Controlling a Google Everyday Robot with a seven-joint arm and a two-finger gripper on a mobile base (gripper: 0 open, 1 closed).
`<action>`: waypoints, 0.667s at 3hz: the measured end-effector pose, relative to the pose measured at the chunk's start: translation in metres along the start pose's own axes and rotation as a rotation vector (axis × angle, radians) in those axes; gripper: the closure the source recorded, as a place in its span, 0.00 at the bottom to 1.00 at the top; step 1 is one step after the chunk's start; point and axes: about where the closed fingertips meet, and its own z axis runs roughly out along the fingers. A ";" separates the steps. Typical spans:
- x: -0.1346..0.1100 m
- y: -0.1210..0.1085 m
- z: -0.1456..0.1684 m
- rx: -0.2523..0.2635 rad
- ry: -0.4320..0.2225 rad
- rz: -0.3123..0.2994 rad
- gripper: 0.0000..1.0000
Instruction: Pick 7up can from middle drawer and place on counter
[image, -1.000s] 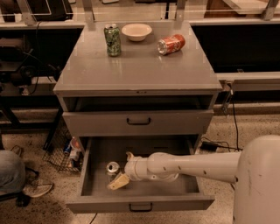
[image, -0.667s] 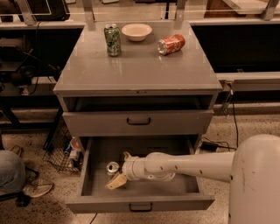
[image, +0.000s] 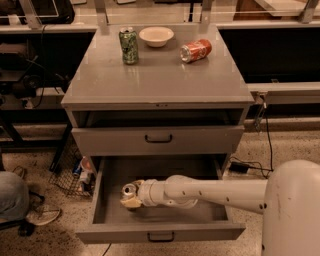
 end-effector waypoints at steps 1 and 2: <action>0.001 0.000 0.000 0.001 -0.013 0.009 0.72; 0.001 -0.006 -0.007 0.004 -0.039 0.021 0.96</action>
Offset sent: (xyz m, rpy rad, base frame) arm 0.0093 -0.0242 0.0076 0.0743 -0.0061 -0.0360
